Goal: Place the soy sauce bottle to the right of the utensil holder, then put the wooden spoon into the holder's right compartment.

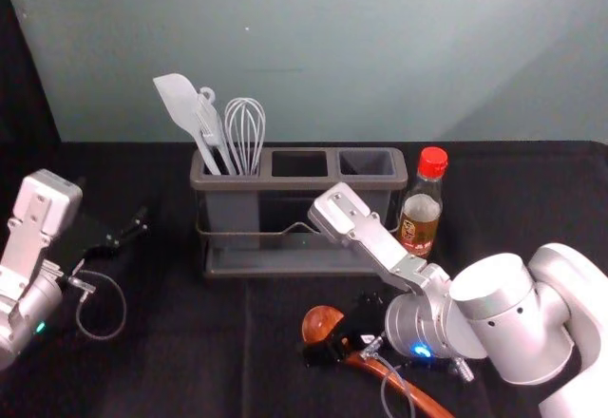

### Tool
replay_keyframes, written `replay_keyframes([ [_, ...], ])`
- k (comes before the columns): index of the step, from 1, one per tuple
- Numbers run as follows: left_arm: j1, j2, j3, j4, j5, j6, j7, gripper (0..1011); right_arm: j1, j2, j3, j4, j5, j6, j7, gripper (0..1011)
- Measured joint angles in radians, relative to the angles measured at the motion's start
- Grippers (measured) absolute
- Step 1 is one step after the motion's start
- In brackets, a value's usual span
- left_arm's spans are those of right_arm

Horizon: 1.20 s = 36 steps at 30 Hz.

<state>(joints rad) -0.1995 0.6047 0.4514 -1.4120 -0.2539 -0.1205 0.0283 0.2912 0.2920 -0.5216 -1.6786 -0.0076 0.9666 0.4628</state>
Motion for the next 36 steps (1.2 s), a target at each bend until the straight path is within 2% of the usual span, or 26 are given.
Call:
replay_keyframes([
  [10, 0.0, 0.0, 0.0, 0.0, 0.0, 0.0, 0.0, 1011, 0.007, -0.004, -0.01, 0.011, -0.027, -0.006, 0.018, 1004],
  [20, 0.0, 0.0, 0.0, 0.0, 0.0, 0.0, 0.0, 1012, 0.007, -0.014, -0.004, 0.022, -0.044, -0.013, 0.034, 1004],
  [26, 0.0, 0.0, 0.0, 0.0, 0.0, 0.0, 0.0, 1012, -0.003, -0.019, 0.014, 0.025, -0.045, -0.03, 0.048, 917],
  [28, 0.0, 0.0, 0.0, 0.0, 0.0, 0.0, 0.0, 1011, -0.009, -0.02, 0.022, 0.018, -0.045, -0.031, 0.05, 855],
  [30, 0.0, 0.0, 0.0, 0.0, 0.0, 0.0, 0.0, 1012, -0.017, -0.019, 0.032, 0.0, -0.046, -0.029, 0.054, 836],
  [36, 0.0, 0.0, 0.0, 0.0, 0.0, 0.0, 0.0, 1011, -0.05, -0.004, 0.056, -0.089, -0.05, -0.011, 0.061, 833],
])
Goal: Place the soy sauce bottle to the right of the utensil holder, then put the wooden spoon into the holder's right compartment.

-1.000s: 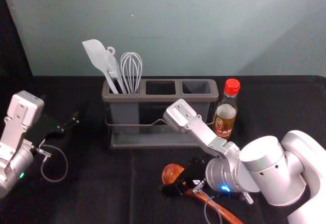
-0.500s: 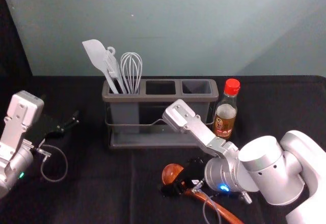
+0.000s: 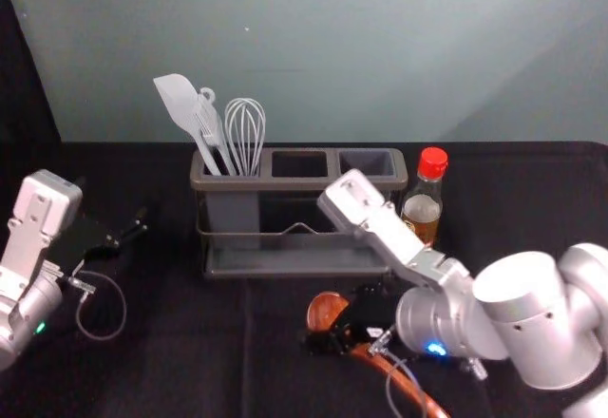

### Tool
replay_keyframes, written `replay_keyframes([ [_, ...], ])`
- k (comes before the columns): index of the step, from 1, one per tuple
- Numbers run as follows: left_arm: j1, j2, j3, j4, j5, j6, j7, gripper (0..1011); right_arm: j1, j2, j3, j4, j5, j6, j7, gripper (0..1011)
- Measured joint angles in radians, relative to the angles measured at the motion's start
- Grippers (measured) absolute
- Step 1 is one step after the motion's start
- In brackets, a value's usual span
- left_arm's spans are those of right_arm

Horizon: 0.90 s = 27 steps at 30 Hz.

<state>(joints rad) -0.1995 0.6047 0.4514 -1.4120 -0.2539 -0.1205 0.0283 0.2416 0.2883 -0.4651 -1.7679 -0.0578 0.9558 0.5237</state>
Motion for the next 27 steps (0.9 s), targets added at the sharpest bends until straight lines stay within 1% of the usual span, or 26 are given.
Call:
replay_keyframes([
  [1, 0.0, 0.0, 0.0, 0.0, 0.0, 0.0, 0.0, 1011, -0.007, 0.004, 0.005, -0.019, -0.001, 0.002, 0.001, 833],
  [2, 0.0, 0.0, 0.0, 0.0, 0.0, 0.0, 0.0, 1012, -0.021, 0.01, 0.016, -0.056, -0.001, 0.005, 0.002, 834],
  [3, 0.0, 0.0, 0.0, 0.0, 0.0, 0.0, 0.0, 1012, -0.027, 0.013, 0.022, -0.071, -0.001, 0.005, 0.003, 833],
  [4, 0.0, 0.0, 0.0, 0.0, 0.0, 0.0, 0.0, 1011, -0.042, 0.02, 0.032, -0.106, -0.001, 0.005, 0.004, 834],
  [6, 0.0, 0.0, 0.0, 0.0, 0.0, 0.0, 0.0, 1011, -0.056, 0.025, 0.042, -0.138, -0.001, 0.005, 0.005, 834],
  [7, 0.0, 0.0, 0.0, 0.0, 0.0, 0.0, 0.0, 1011, -0.07, 0.031, 0.054, -0.171, 0.0, 0.001, 0.006, 833],
  [10, 0.0, 0.0, 0.0, 0.0, 0.0, 0.0, 0.0, 1011, -0.093, 0.038, 0.072, -0.216, 0.003, -0.007, 0.006, 833],
  [11, 0.0, 0.0, 0.0, 0.0, 0.0, 0.0, 0.0, 1011, -0.109, 0.042, 0.084, -0.242, 0.007, -0.016, 0.006, 833],
  [16, 0.0, 0.0, 0.0, 0.0, 0.0, 0.0, 0.0, 1011, -0.16, 0.048, 0.124, -0.309, 0.022, -0.053, -0.001, 833],
  [17, 0.0, 0.0, 0.0, 0.0, 0.0, 0.0, 0.0, 1011, -0.18, 0.05, 0.14, -0.33, 0.03, -0.072, -0.009, 833],
  [19, 0.0, 0.0, 0.0, 0.0, 0.0, 0.0, 0.0, 1011, -0.207, 0.051, 0.16, -0.356, 0.041, -0.103, -0.019, 833],
  [23, 0.0, 0.0, 0.0, 0.0, 0.0, 0.0, 0.0, 1012, -0.248, 0.052, 0.197, -0.389, 0.067, -0.154, -0.028, 833],
  [24, 0.0, 0.0, 0.0, 0.0, 0.0, 0.0, 0.0, 1011, -0.27, 0.051, 0.217, -0.402, 0.084, -0.189, -0.032, 833],
  [26, 0.0, 0.0, 0.0, 0.0, 0.0, 0.0, 0.0, 1011, -0.294, 0.049, 0.239, -0.415, 0.102, -0.229, -0.033, 834],
  [27, 0.0, 0.0, 0.0, 0.0, 0.0, 0.0, 0.0, 1012, -0.32, 0.047, 0.263, -0.424, 0.121, -0.286, -0.034, 833],
])
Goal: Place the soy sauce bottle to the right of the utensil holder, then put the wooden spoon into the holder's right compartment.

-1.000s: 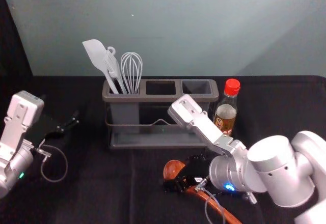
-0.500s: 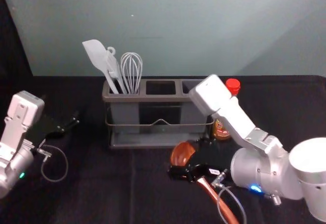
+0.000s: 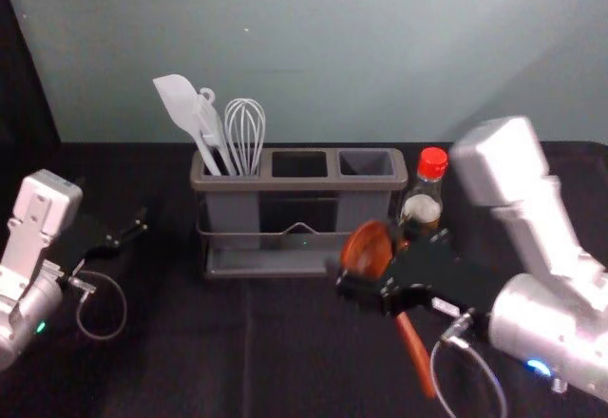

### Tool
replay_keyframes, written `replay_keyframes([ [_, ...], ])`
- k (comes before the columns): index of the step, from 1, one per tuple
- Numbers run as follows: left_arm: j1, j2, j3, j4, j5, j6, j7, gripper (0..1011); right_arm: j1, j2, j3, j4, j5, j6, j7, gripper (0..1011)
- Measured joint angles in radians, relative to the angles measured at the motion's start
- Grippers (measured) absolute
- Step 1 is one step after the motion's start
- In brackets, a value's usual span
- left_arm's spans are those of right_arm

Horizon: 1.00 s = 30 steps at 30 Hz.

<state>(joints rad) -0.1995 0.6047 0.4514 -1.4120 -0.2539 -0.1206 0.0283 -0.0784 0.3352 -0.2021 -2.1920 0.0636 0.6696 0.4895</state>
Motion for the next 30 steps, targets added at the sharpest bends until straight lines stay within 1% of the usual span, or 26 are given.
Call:
replay_keyframes([
  [3, 0.0, 0.0, 0.0, 0.0, 0.0, 0.0, 0.0, 1011, -0.046, -0.006, 0.036, -0.009, 0.027, -0.105, -0.004, 833],
  [4, 0.0, 0.0, 0.0, 0.0, 0.0, 0.0, 0.0, 1012, -0.073, -0.012, 0.057, -0.011, 0.049, -0.181, -0.005, 831],
  [7, 0.0, 0.0, 0.0, 0.0, 0.0, 0.0, 0.0, 1011, -0.11, -0.018, 0.086, -0.007, 0.08, -0.297, -0.003, 833],
  [8, 0.0, 0.0, 0.0, 0.0, 0.0, 0.0, 0.0, 1012, -0.13, -0.021, 0.1, -0.001, 0.097, -0.362, 0.001, 833],
  [9, 0.0, 0.0, 0.0, 0.0, 0.0, 0.0, 0.0, 1011, -0.138, -0.022, 0.105, 0.002, 0.105, -0.393, 0.004, 833],
  [10, 0.0, 0.0, 0.0, 0.0, 0.0, 0.0, 0.0, 1011, -0.152, -0.024, 0.113, 0.008, 0.117, -0.443, 0.008, 834],
  [13, 0.0, 0.0, 0.0, 0.0, 0.0, 0.0, 0.0, 1012, -0.17, -0.026, 0.123, 0.019, 0.138, -0.507, 0.017, 834],
  [14, 0.0, 0.0, 0.0, 0.0, 0.0, 0.0, 0.0, 1011, -0.178, -0.024, 0.128, 0.025, 0.151, -0.528, 0.023, 834],
  [18, 0.0, 0.0, 0.0, 0.0, 0.0, 0.0, 0.0, 1011, -0.187, -0.015, 0.132, 0.031, 0.167, -0.538, 0.025, 834],
  [22, 0.0, 0.0, 0.0, 0.0, 0.0, 0.0, 0.0, 1012, -0.191, -0.007, 0.132, 0.034, 0.167, -0.538, 0.017, 833],
  [30, 0.0, 0.0, 0.0, 0.0, 0.0, 0.0, 0.0, 1011, -0.189, -0.008, 0.131, 0.034, 0.167, -0.537, 0.018, 833],
])
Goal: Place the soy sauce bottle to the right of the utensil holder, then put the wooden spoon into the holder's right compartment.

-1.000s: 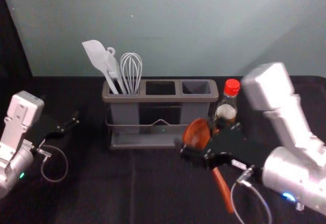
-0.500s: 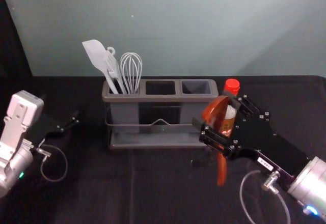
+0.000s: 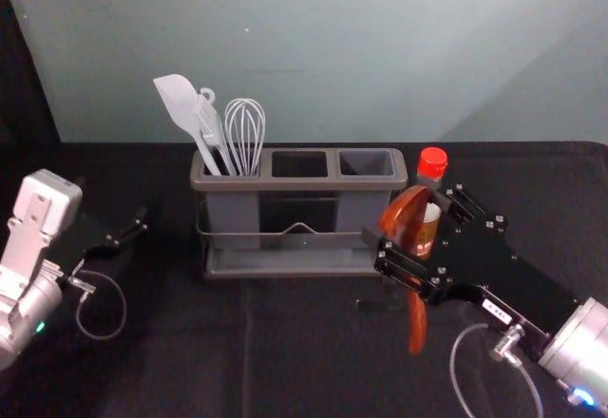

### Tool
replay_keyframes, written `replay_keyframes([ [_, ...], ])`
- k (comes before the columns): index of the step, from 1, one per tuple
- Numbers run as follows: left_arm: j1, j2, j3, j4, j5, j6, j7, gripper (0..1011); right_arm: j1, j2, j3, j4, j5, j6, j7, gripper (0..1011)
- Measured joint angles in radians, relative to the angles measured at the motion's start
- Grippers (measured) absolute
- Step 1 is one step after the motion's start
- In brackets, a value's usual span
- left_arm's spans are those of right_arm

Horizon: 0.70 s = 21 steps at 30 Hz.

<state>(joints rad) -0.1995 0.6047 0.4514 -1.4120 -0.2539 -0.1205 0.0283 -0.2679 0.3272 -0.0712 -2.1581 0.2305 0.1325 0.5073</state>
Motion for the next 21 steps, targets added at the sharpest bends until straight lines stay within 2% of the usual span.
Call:
replay_keyframes([
  [21, 0.0, 0.0, 0.0, 0.0, 0.0, 0.0, 0.0, 1012, 0.002, -0.002, -0.001, 0.0, -0.001, 0.004, 0.002, 834],
])
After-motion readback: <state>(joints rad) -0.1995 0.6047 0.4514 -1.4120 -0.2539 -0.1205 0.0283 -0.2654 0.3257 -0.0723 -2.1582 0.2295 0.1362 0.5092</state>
